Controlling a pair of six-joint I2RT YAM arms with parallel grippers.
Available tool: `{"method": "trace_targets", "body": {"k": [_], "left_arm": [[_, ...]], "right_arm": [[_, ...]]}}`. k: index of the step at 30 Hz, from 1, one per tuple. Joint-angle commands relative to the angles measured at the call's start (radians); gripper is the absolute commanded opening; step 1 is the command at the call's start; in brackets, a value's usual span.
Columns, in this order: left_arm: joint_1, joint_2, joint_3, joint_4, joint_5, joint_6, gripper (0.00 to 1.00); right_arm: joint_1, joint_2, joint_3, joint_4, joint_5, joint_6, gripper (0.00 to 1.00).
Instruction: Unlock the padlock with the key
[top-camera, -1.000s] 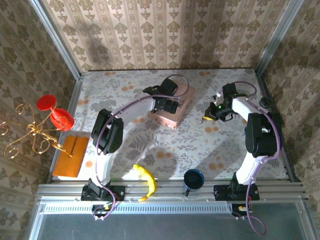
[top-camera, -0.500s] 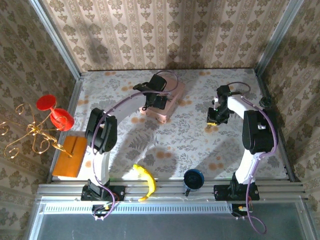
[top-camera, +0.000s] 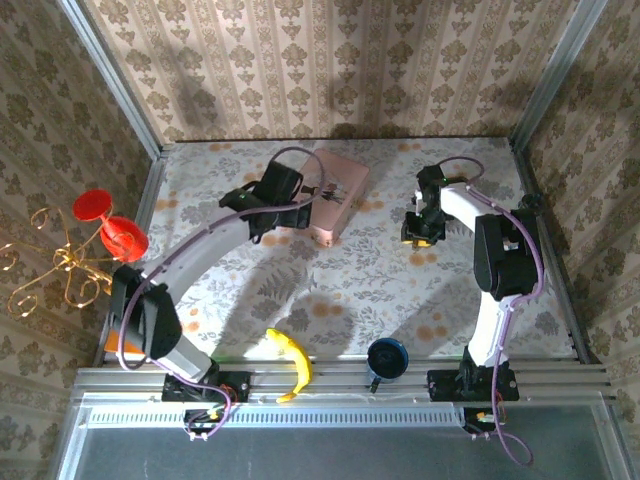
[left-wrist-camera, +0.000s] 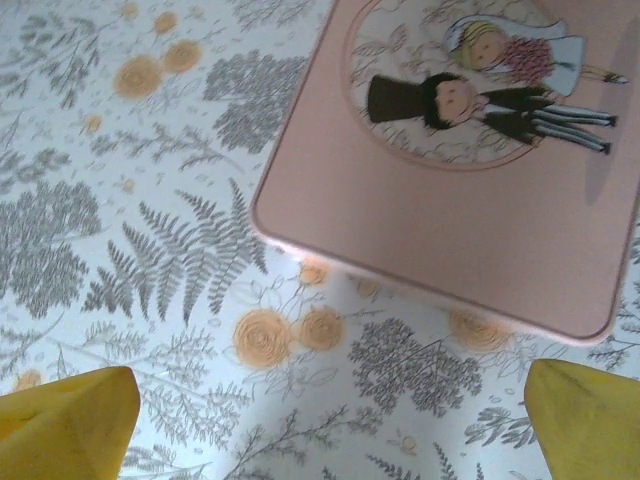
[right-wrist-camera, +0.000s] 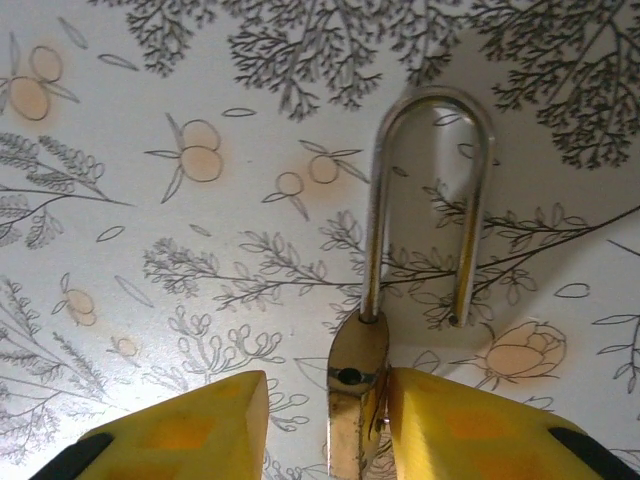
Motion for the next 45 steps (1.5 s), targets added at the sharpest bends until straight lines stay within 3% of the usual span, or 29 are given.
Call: {"method": "trace_targets", "body": {"k": [1,7,14,15,16,17,25,30,36,45], "left_arm": [[0.035,-0.091,-0.109,0.038,-0.035,-0.077,1.0],[0.121,-0.331,-0.344,0.107,-0.069,-0.14,1.0],[0.236,-0.595,-0.565,0.156,-0.117,-0.117,1.0],[0.245,-0.626,-0.595,0.169,-0.13,-0.112,1.0],[0.254,-0.664,-0.632,0.192,-0.144,-0.101,1.0],[0.261,-0.702,-0.674,0.222,-0.169,-0.097,1.0],[0.33,-0.926,-0.963,0.569,-0.235,0.068,1.0],[0.418,-0.852,-1.009,0.748,-0.133,0.161,1.0],[0.546,-0.616,-0.956,0.898,0.021,0.221,1.0],[0.6,-0.326,-0.957,1.256,0.22,0.29,1.0]], "right_arm": [[0.014,-0.065,0.017,-0.053,0.02,-0.002,0.38],[0.016,-0.264,-0.076,-0.062,0.129,0.024,0.42],[0.013,-0.552,-0.235,0.0,0.261,0.043,0.51],[0.011,-0.604,-0.259,0.018,0.277,0.045,0.6],[0.008,-0.646,-0.289,0.038,0.286,0.048,0.87],[0.003,-0.682,-0.314,0.058,0.29,0.053,1.0],[-0.032,-0.813,-0.459,0.194,0.367,0.061,1.0],[-0.038,-0.814,-0.551,0.346,0.425,0.055,1.0],[-0.041,-0.843,-0.663,0.595,0.478,-0.023,1.0],[-0.041,-0.918,-0.917,1.074,0.488,-0.173,1.0]]}}
